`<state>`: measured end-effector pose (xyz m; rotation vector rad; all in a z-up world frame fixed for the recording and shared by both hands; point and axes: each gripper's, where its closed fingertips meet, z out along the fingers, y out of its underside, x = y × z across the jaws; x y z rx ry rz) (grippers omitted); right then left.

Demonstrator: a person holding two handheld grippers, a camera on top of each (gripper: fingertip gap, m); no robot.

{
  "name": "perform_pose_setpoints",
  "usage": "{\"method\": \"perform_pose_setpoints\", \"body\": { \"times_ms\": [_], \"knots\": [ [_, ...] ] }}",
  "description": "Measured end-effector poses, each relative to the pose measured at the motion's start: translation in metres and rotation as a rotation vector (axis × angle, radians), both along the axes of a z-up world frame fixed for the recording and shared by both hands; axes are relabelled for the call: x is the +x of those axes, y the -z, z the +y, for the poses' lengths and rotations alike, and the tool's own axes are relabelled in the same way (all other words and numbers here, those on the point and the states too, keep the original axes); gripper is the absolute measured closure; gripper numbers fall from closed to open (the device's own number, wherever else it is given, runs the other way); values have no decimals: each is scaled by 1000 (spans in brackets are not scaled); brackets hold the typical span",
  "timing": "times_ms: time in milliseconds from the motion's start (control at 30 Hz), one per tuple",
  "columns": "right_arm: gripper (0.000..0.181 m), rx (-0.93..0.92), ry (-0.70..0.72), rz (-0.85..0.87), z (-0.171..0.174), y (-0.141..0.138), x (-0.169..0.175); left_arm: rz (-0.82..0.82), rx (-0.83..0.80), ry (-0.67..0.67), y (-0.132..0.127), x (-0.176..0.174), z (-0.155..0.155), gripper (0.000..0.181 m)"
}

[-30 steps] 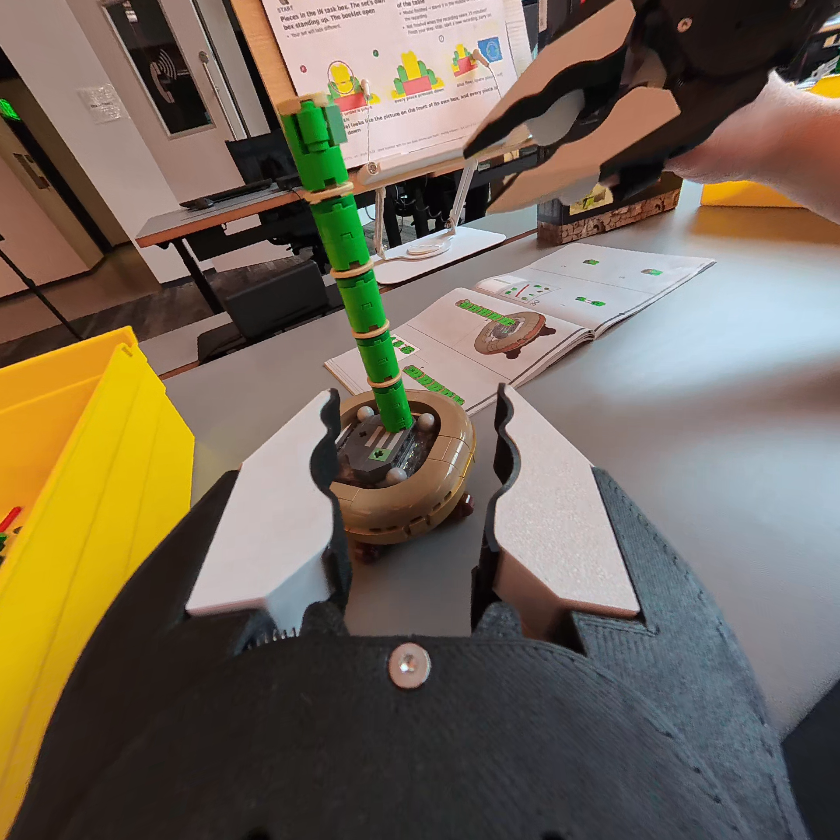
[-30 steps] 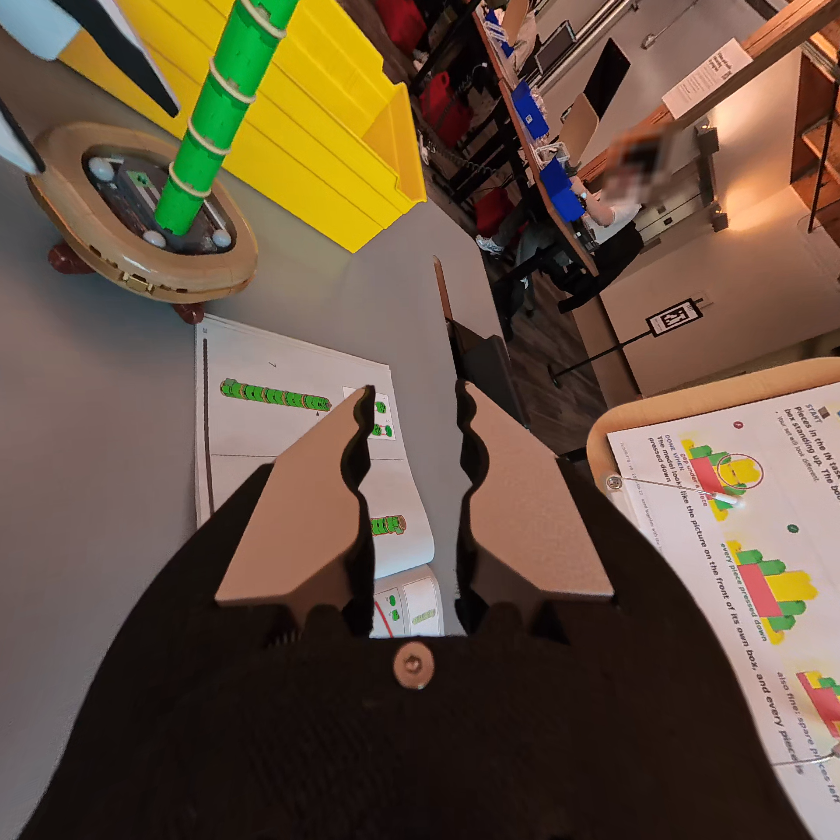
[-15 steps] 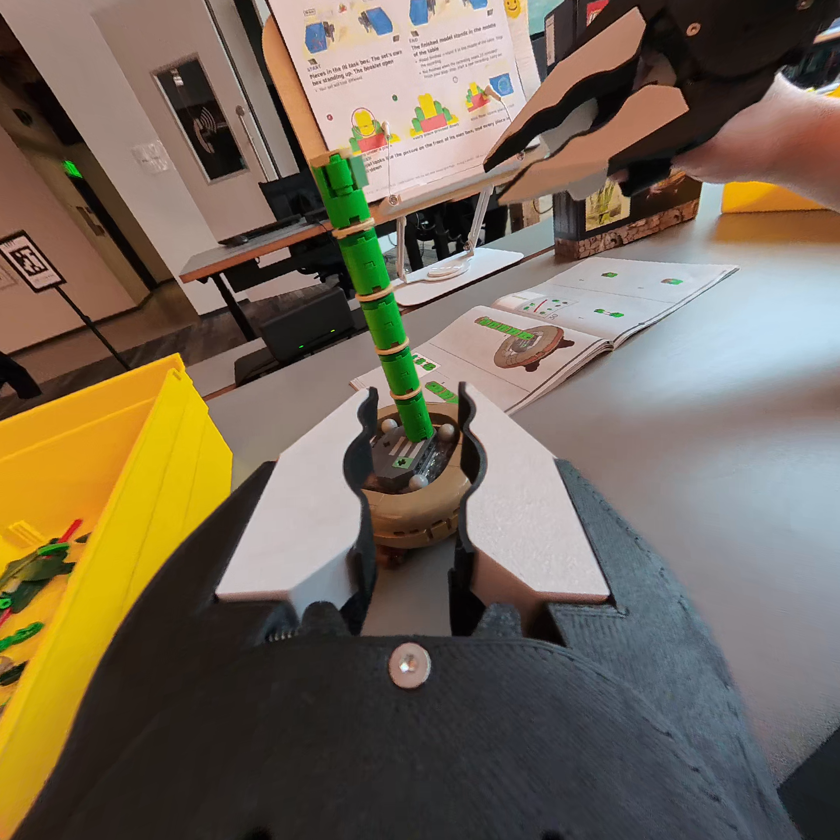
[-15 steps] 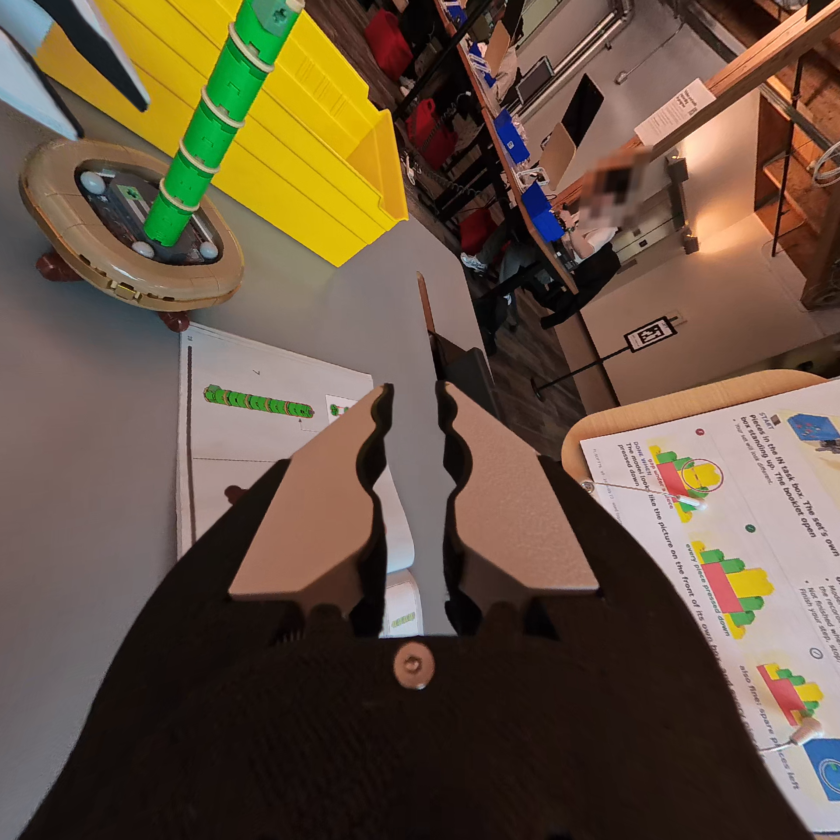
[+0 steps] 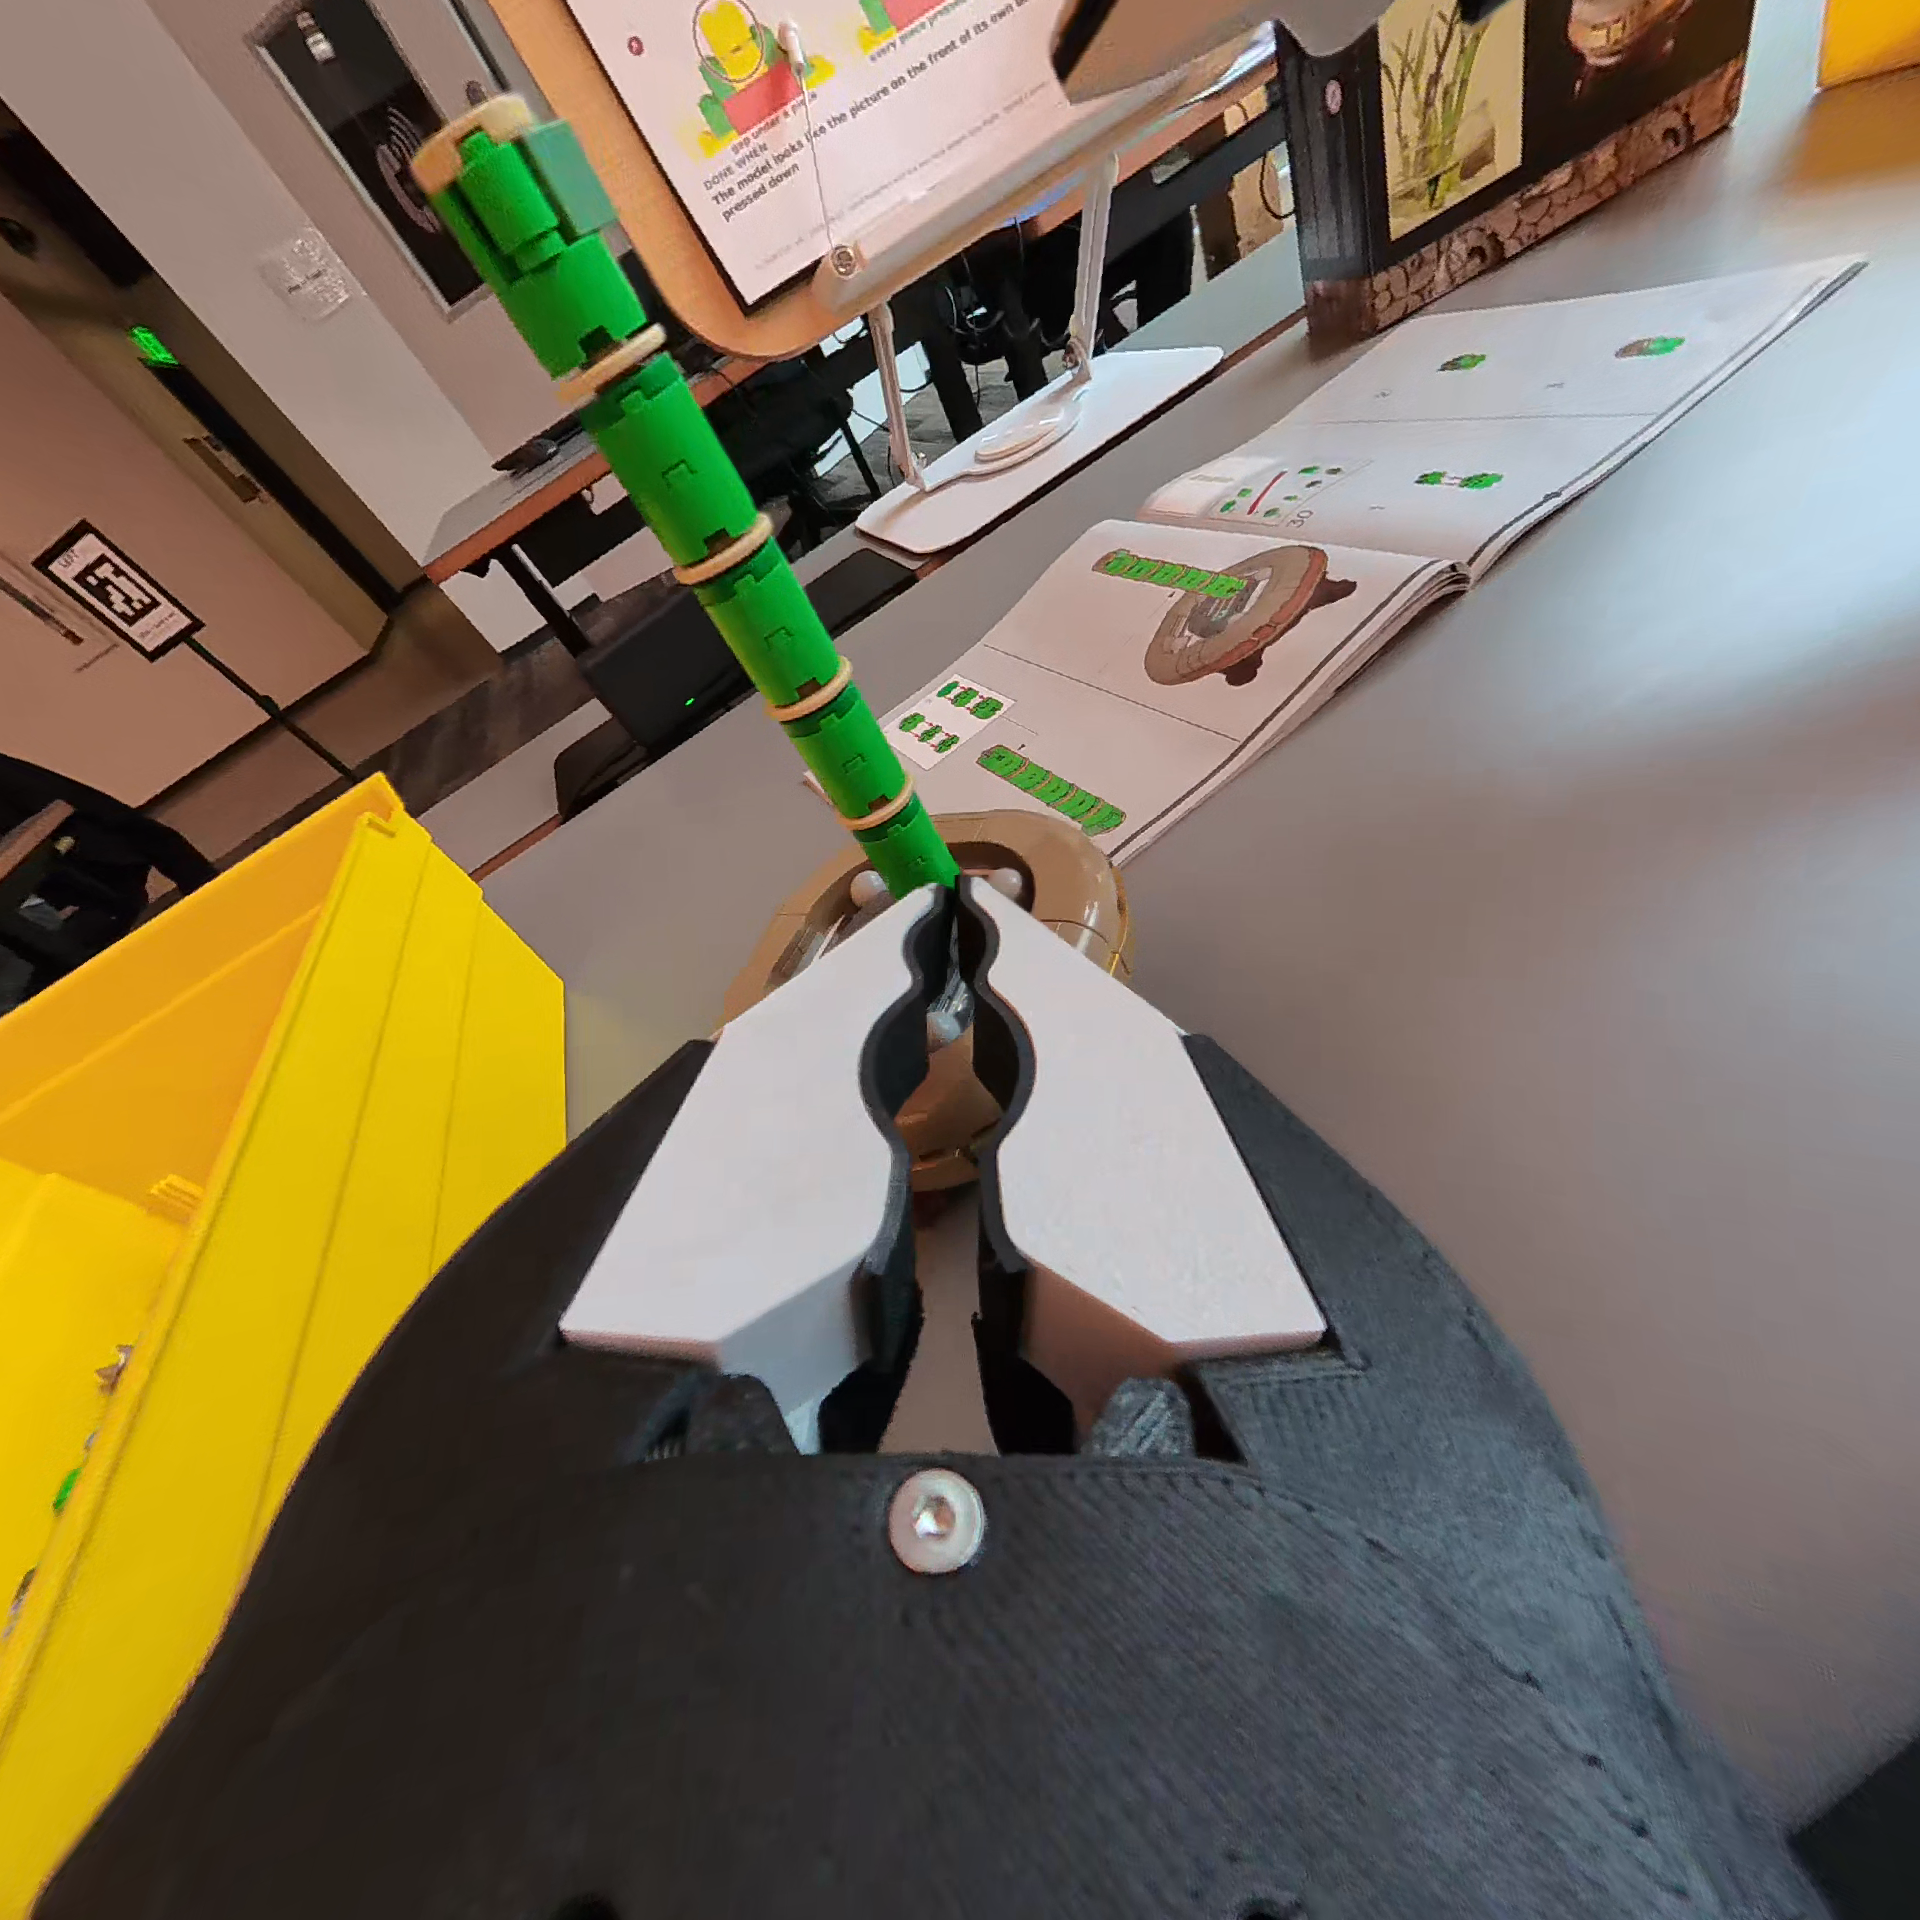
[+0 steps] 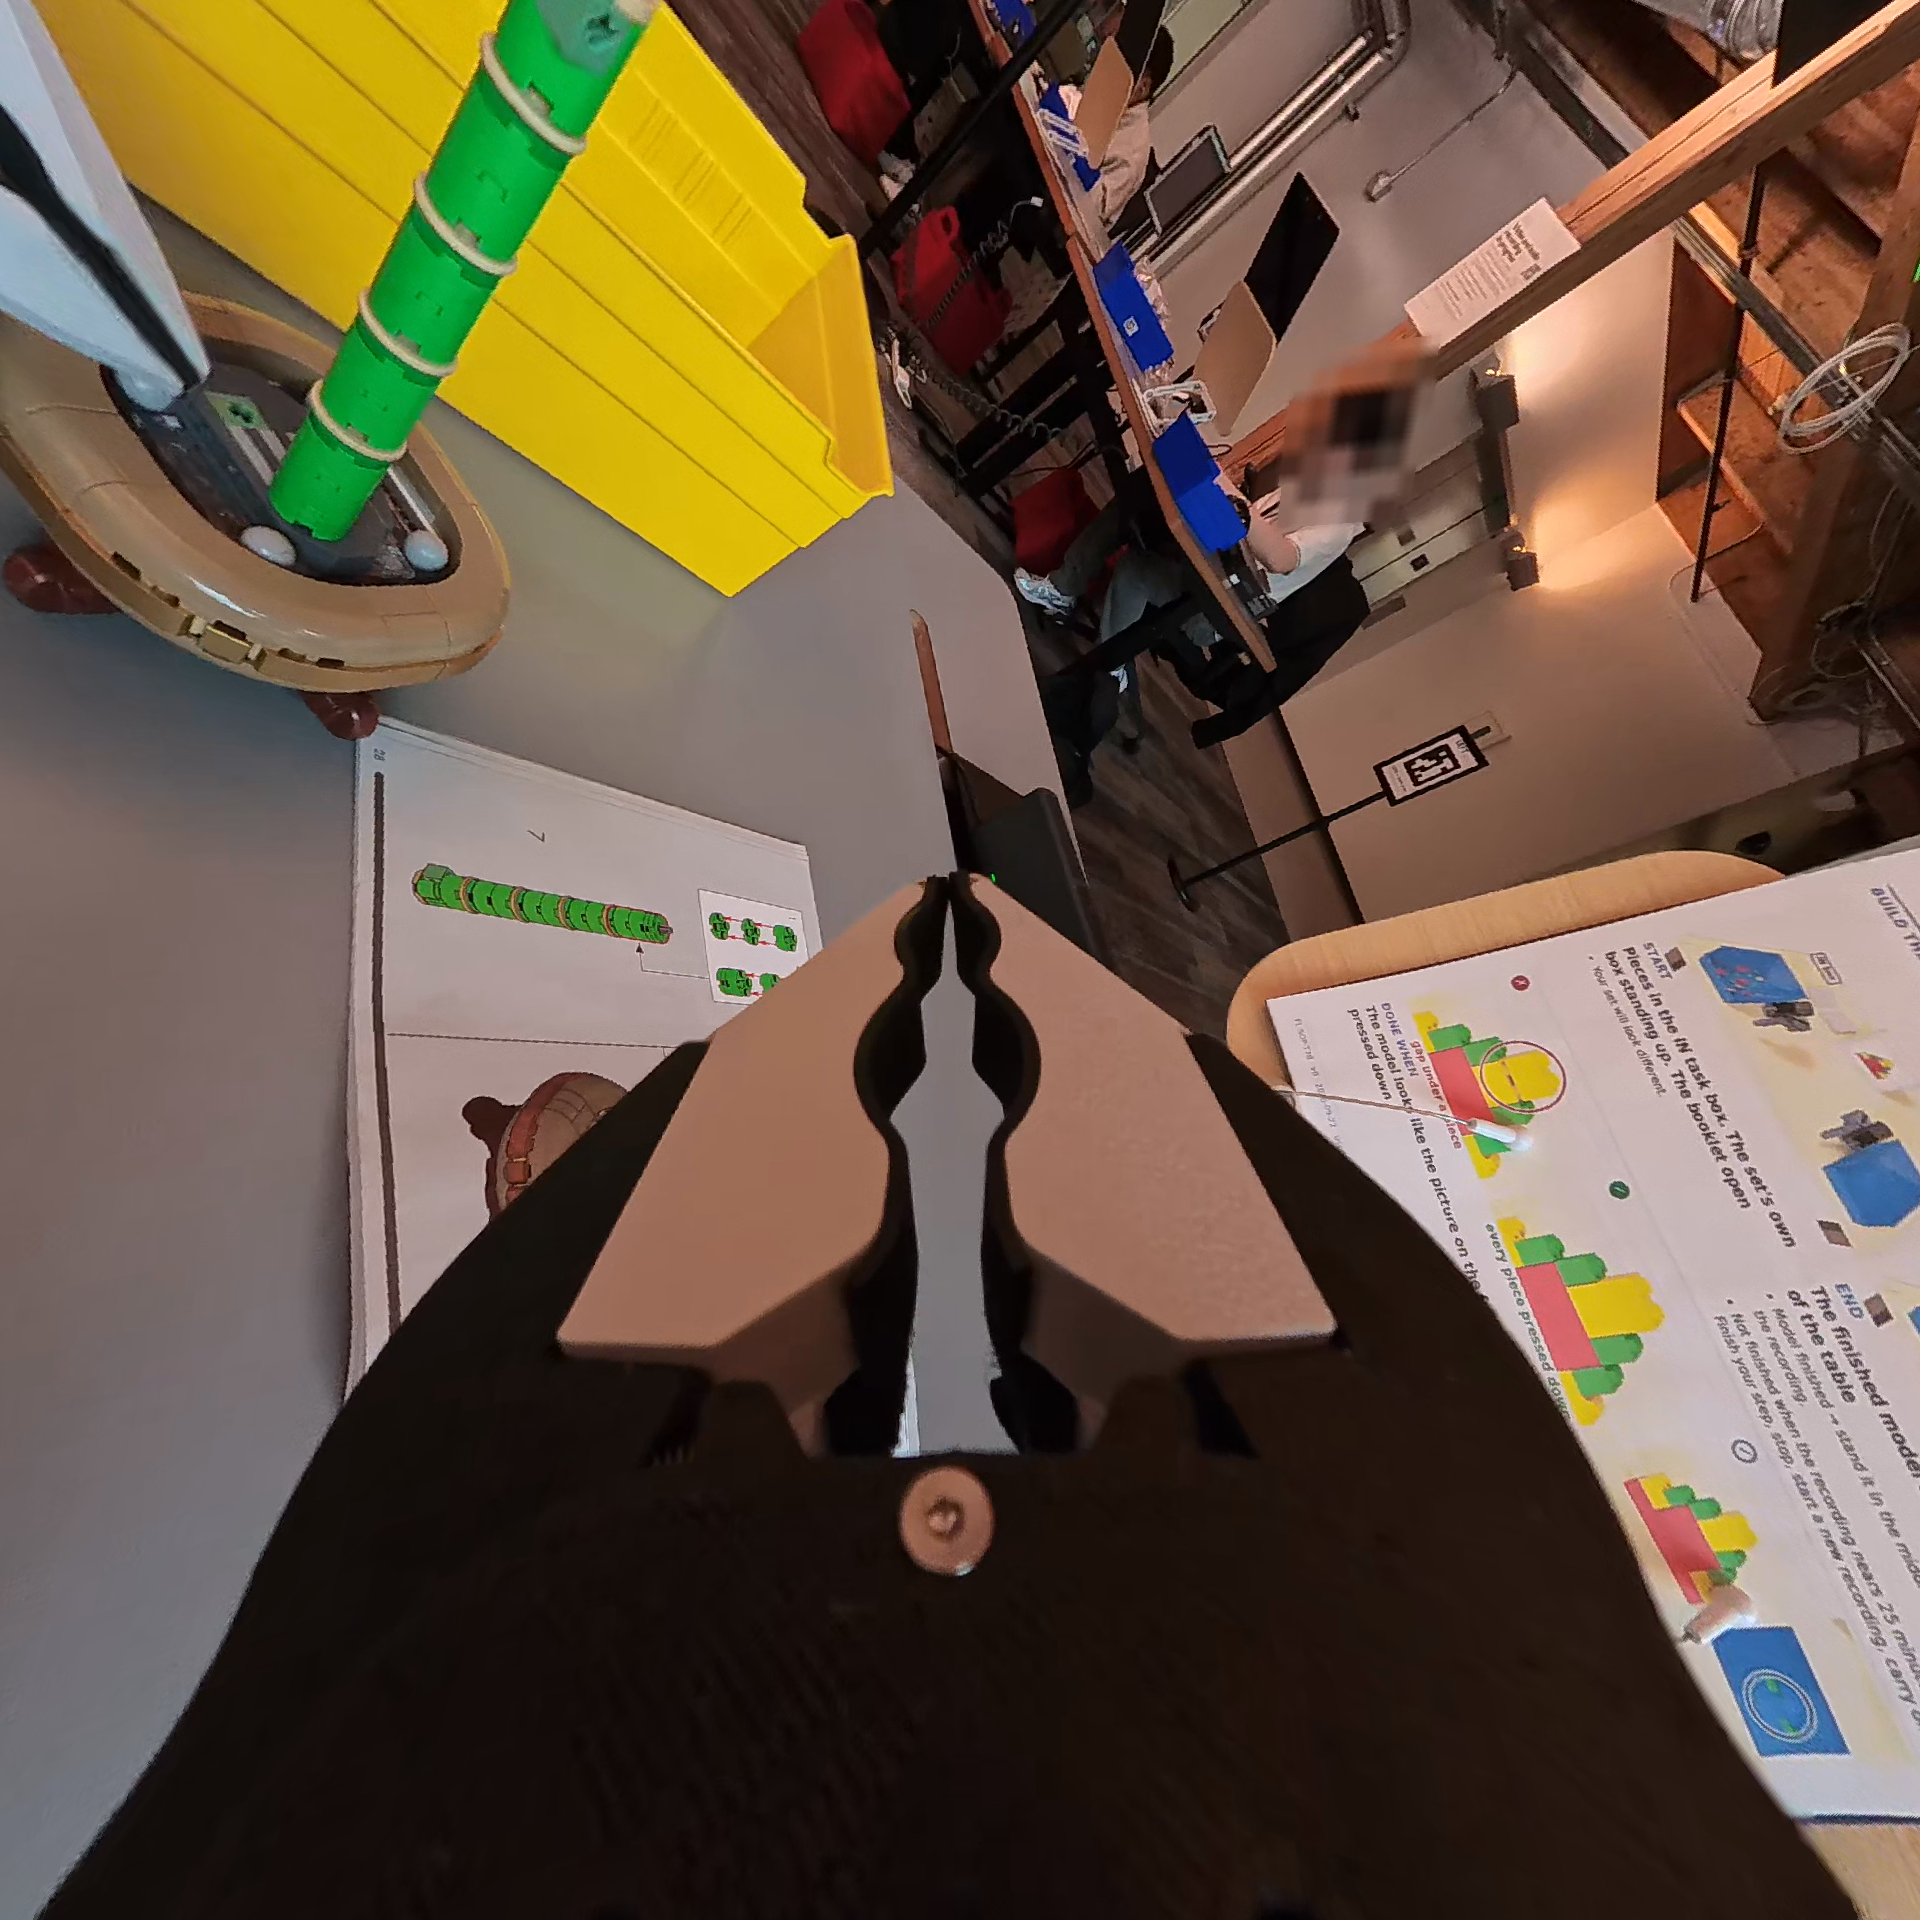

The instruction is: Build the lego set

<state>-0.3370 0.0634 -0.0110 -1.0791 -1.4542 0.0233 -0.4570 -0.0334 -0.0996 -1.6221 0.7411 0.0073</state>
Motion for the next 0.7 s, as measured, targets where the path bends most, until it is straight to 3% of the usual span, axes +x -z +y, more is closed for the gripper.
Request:
{"method": "perform_pose_setpoints", "body": {
  "times_ms": [167,400,700],
  "knots": [
    [180,-5,4,18,2,-4,3,-10,29,-7,-5,-1,0,179],
    [180,0,6,-8,2,1,1,26,79,-58,-9,-6,3,161],
    [180,-17,28,-20,9,4,6,76,123,-57,-12,3,2,162]
  ]
}}
